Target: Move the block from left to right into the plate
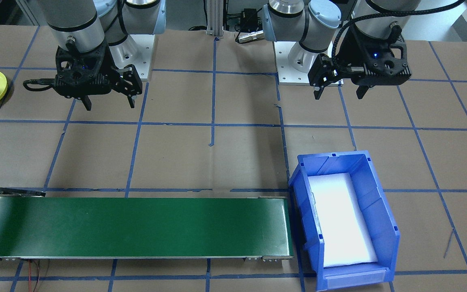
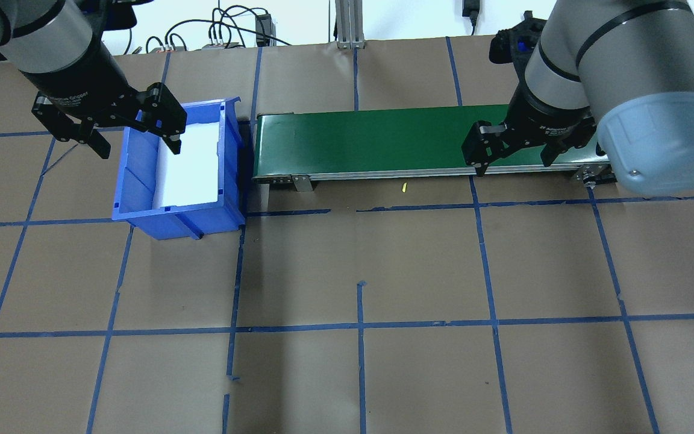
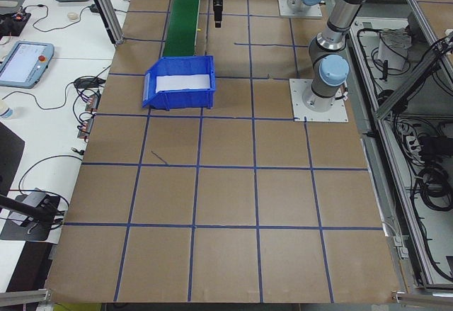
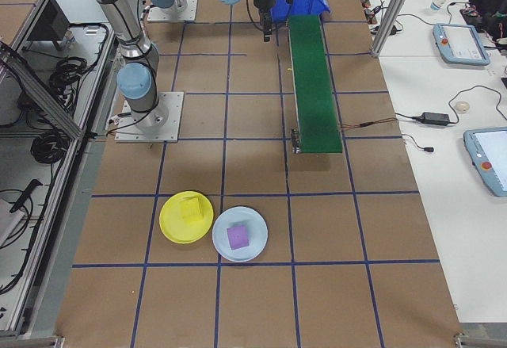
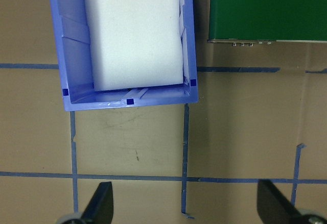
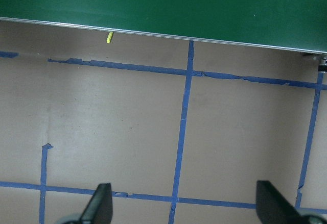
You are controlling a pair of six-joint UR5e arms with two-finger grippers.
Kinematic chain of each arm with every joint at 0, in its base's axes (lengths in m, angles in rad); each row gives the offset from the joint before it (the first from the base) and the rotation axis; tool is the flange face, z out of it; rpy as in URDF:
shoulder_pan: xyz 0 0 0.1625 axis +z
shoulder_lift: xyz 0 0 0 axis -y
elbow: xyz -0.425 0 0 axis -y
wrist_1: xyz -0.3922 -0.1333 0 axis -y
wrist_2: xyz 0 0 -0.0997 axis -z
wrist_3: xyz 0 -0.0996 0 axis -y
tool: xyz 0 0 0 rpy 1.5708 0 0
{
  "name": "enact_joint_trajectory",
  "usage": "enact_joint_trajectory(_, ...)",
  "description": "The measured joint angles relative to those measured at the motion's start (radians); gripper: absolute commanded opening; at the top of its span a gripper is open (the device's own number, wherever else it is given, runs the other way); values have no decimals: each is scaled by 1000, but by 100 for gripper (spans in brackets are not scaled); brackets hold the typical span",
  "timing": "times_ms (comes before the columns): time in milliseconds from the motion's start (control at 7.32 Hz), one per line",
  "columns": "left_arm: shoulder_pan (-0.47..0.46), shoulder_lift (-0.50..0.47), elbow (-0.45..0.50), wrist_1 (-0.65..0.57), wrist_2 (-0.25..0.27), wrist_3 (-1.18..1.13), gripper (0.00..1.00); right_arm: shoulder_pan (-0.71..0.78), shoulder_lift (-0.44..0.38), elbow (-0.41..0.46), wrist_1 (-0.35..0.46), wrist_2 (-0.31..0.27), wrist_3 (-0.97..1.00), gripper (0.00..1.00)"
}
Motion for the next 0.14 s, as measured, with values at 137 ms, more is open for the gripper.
enact_joint_trajectory(137,0,0,0,0,1,0,100,0,0,0,0,1,0,100)
